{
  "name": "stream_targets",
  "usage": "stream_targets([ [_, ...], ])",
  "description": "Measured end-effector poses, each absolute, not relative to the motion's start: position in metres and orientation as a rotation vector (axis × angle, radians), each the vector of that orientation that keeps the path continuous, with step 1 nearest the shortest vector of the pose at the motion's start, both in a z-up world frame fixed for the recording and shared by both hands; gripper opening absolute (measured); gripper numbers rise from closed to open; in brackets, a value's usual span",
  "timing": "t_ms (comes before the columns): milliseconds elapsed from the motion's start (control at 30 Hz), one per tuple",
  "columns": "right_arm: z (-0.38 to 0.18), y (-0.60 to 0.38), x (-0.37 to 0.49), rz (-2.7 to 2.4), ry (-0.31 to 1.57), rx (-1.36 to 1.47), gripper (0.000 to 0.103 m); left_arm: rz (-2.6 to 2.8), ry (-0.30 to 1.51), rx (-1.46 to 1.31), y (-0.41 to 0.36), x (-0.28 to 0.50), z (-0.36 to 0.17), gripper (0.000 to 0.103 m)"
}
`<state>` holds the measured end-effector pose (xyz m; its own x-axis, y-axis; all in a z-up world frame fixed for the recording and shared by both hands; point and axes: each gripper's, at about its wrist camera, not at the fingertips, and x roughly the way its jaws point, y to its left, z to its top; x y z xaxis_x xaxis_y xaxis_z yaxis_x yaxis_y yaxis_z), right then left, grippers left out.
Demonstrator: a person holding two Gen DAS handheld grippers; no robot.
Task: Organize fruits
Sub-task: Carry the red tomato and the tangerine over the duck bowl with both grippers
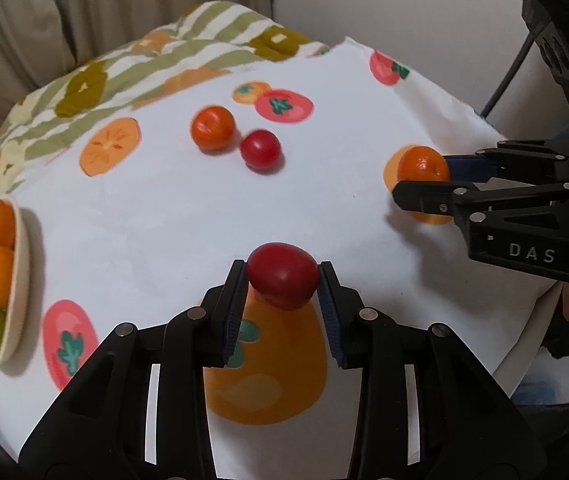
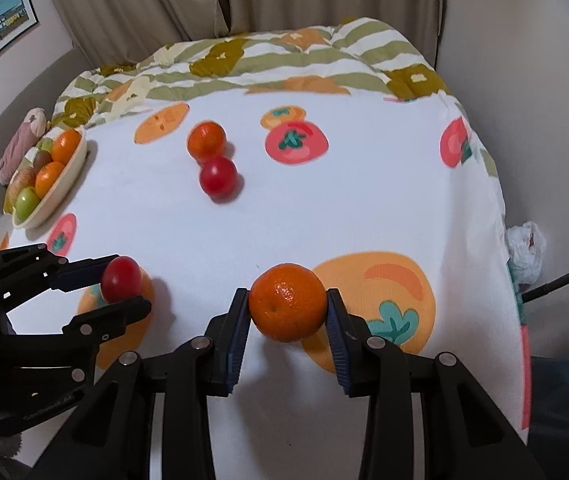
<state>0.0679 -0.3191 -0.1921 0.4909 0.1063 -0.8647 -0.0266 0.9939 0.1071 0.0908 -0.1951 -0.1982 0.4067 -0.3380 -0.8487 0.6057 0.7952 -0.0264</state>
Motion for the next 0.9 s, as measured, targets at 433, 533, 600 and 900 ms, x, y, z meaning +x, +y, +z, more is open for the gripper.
stream_targets([
  [433, -0.123, -0.27, 0.076, 0.161, 0.949, 0.012, 0.034, -0.501, 0.894, 0.224, -0.145, 0.096, -0.133, 0.04],
  [533, -0.111, -0.256, 0.083, 0.186, 0.928, 0.005, 0.034, -0.466, 0.884, 0.2, -0.125, 0.099, -0.122, 0.04],
  [600, -0.103, -0.242, 0.088, 0.212, 0.913, -0.003, 0.034, -0.443, 0.879, 0.185, -0.11, 0.101, -0.115, 0.04],
  [900, -0.084, -0.173, 0.113, 0.311, 0.888, -0.015, 0.034, -0.354, 0.869, 0.141, -0.029, 0.121, -0.094, 0.04],
])
